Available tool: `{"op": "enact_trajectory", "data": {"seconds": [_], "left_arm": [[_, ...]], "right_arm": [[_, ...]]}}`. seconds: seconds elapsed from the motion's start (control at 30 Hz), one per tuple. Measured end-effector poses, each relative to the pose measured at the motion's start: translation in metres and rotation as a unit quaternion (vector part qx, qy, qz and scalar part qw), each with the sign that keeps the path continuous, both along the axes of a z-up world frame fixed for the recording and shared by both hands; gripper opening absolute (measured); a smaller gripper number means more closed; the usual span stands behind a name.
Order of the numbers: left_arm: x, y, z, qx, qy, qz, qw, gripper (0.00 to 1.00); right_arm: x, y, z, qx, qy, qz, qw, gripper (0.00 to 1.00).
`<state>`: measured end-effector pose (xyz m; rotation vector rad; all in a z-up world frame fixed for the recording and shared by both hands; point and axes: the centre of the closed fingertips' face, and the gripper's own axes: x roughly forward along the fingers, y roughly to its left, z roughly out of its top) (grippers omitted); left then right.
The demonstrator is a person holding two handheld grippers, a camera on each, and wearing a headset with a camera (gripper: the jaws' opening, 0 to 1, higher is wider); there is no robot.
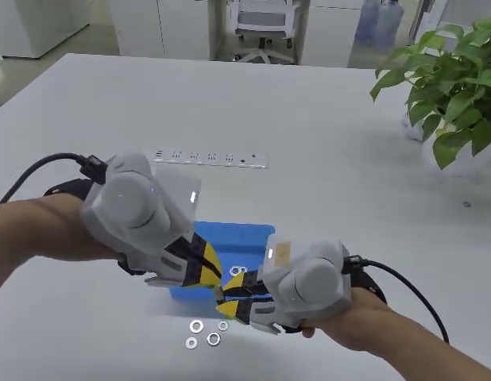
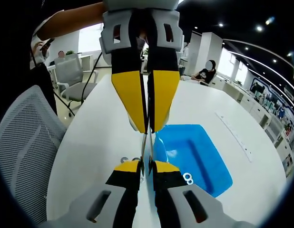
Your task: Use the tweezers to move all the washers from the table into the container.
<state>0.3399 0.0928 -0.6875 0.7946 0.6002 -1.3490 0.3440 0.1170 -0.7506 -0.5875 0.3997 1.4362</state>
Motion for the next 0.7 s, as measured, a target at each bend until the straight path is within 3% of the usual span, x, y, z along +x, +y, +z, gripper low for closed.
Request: {"op": "enact_trajectory", "data": {"seconds": [0.7], "left_arm": [[-0.009, -0.001, -0.025, 0.008, 0.014, 0.005, 0.9999, 0.05]], "right_arm": [[-0.01, -0.003, -0.025, -0.013, 0.019, 0.007, 0.9997, 0.11]]}}
